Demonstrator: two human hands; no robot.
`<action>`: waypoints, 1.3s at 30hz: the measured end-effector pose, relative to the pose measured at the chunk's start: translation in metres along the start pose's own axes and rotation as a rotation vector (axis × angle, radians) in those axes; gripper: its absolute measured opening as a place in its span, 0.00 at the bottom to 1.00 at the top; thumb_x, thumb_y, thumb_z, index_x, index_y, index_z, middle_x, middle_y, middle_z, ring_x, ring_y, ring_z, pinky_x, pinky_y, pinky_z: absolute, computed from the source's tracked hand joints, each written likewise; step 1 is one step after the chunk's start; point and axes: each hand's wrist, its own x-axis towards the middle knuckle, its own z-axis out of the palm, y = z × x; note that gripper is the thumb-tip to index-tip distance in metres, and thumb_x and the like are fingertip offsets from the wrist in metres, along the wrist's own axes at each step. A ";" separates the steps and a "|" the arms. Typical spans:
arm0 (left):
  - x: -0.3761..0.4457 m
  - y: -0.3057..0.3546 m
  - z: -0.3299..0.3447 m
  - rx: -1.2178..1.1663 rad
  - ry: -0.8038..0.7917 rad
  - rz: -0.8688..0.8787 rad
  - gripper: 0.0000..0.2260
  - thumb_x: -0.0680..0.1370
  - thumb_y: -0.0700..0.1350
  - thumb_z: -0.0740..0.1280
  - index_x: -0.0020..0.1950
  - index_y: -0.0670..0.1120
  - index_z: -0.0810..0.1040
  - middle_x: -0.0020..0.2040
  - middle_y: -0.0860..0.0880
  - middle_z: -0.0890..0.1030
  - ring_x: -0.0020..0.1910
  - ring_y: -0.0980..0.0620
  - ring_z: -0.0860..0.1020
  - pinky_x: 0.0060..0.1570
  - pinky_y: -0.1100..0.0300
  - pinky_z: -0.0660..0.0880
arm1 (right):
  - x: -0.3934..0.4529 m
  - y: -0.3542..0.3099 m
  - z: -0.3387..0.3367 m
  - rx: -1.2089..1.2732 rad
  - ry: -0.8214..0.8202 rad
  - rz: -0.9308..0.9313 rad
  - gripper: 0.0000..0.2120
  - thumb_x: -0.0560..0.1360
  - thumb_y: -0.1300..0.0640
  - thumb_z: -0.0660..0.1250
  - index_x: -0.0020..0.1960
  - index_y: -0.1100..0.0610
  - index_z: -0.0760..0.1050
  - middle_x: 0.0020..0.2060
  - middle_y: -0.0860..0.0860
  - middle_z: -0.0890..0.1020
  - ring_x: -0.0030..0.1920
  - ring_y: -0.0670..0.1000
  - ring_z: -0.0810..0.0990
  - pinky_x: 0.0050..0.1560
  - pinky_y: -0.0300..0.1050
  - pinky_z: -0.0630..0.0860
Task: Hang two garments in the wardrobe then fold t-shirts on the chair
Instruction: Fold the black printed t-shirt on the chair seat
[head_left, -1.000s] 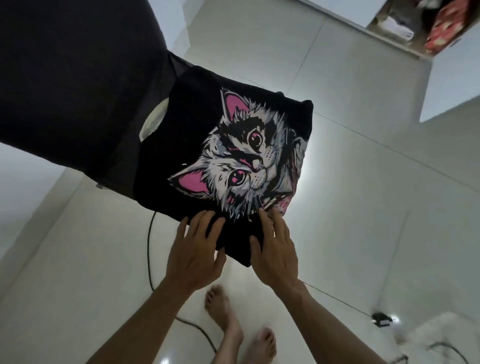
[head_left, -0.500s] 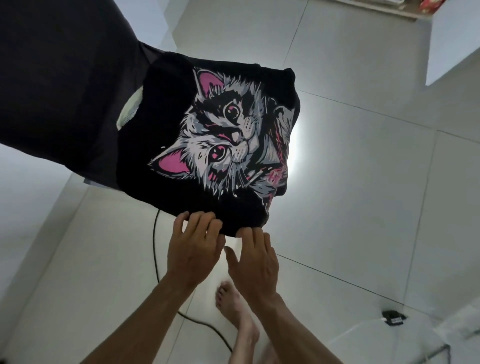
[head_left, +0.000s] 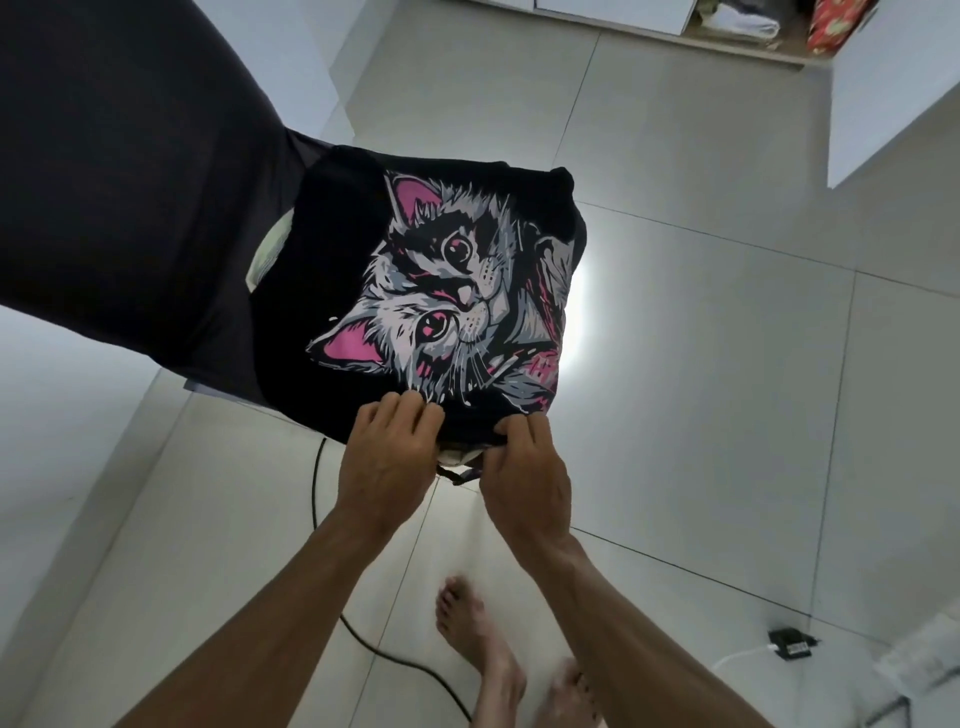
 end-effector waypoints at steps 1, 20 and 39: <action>0.004 -0.001 -0.004 0.006 -0.008 -0.018 0.04 0.73 0.38 0.64 0.46 0.40 0.77 0.41 0.43 0.75 0.40 0.43 0.75 0.39 0.50 0.74 | 0.002 0.001 -0.003 -0.032 -0.009 -0.019 0.05 0.74 0.69 0.64 0.47 0.61 0.75 0.47 0.54 0.76 0.37 0.55 0.77 0.32 0.51 0.80; 0.084 -0.072 -0.072 0.208 -0.560 -0.322 0.09 0.76 0.38 0.64 0.52 0.49 0.77 0.45 0.48 0.80 0.42 0.45 0.79 0.38 0.54 0.74 | 0.053 0.013 -0.043 -0.023 -0.113 0.383 0.09 0.75 0.71 0.58 0.41 0.59 0.71 0.36 0.49 0.73 0.36 0.47 0.71 0.32 0.35 0.61; 0.211 -0.127 -0.037 0.333 -0.757 -0.315 0.17 0.73 0.36 0.68 0.59 0.52 0.79 0.47 0.47 0.79 0.47 0.43 0.81 0.41 0.50 0.71 | 0.170 0.033 -0.054 -0.139 -0.272 0.352 0.10 0.71 0.66 0.56 0.44 0.57 0.74 0.39 0.54 0.79 0.41 0.58 0.77 0.42 0.52 0.76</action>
